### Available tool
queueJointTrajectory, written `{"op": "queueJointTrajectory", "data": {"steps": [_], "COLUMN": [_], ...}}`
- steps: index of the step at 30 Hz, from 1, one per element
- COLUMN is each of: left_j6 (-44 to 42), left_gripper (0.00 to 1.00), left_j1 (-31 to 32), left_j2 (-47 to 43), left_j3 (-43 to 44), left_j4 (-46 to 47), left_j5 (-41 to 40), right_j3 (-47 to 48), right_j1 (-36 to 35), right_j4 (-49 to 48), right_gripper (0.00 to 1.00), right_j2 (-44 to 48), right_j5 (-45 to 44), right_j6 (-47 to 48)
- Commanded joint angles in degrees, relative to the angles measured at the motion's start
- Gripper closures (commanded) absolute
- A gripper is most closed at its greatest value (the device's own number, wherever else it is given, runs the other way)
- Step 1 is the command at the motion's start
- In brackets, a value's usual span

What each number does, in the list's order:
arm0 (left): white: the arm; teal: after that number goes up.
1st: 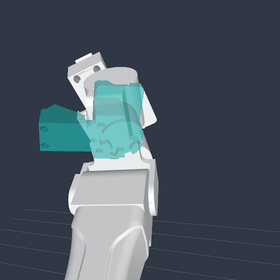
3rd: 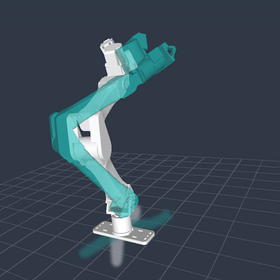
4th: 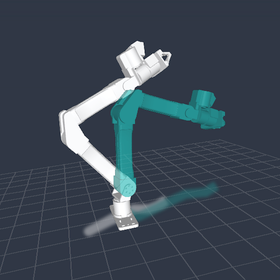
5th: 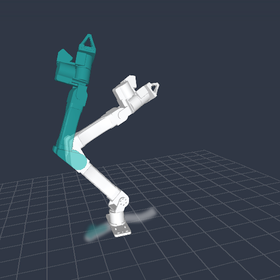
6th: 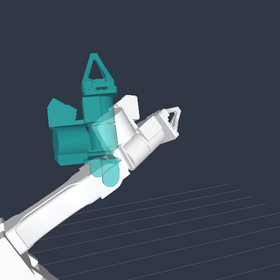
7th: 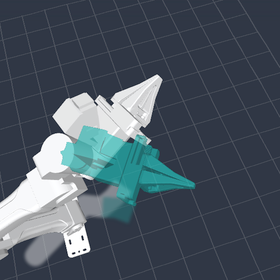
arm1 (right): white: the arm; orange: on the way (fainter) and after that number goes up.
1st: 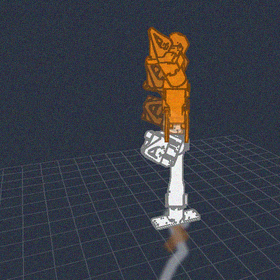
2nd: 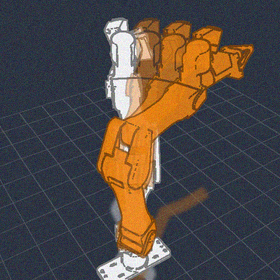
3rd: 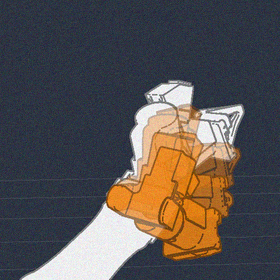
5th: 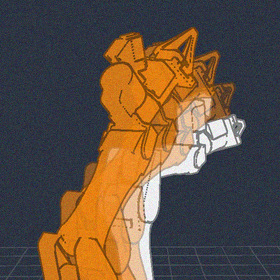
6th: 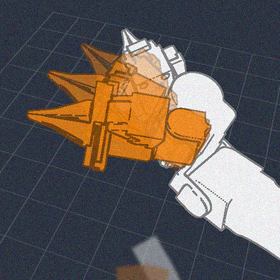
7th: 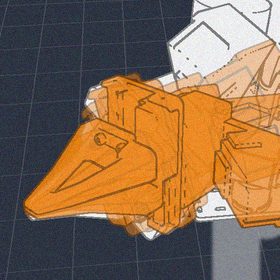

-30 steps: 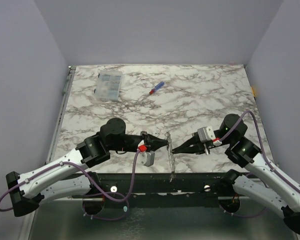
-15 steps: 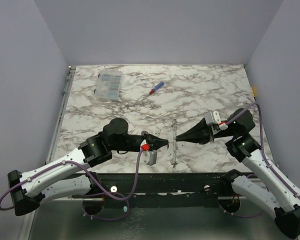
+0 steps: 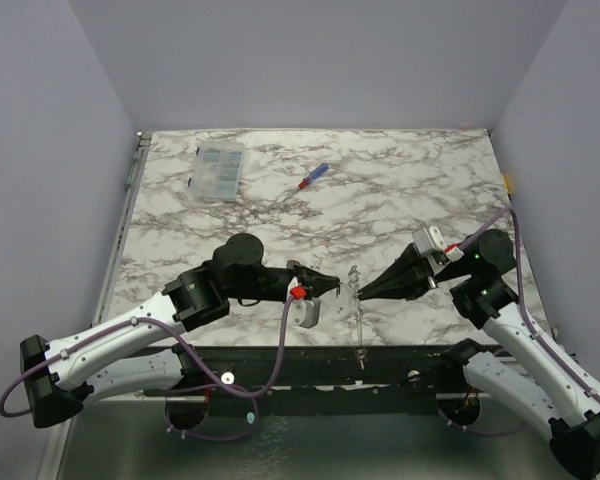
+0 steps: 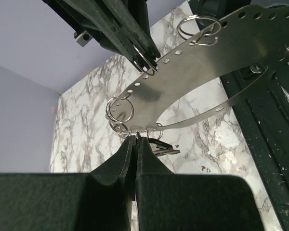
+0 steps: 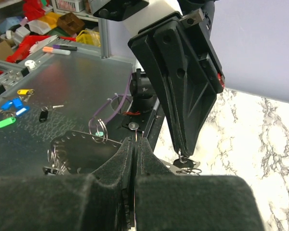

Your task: Put the keys on the keyring

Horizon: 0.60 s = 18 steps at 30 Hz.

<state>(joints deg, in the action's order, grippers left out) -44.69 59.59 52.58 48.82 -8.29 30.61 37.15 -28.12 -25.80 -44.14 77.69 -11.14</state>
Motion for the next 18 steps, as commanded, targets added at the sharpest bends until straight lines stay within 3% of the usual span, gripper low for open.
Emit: {"op": "queueJointTrajectory", "data": {"steps": [1, 18], "left_j6": [-0.97, 1.59], "left_gripper": [1.00, 1.00], "left_j1": [-0.17, 0.61], "left_j2": [0.99, 2.76], "left_j3": [3.47, 6.44], "left_j4": [1.02, 1.10], "left_j5": [2.08, 7.40], "right_j3": [-1.03, -3.31], "right_j1": [0.15, 0.17], "right_j4": [-5.58, -9.64], "right_gripper": [0.99, 0.99], "right_j2": [0.29, -1.06], "right_j5": [1.29, -1.11], "right_j6": [-3.41, -6.28]}}
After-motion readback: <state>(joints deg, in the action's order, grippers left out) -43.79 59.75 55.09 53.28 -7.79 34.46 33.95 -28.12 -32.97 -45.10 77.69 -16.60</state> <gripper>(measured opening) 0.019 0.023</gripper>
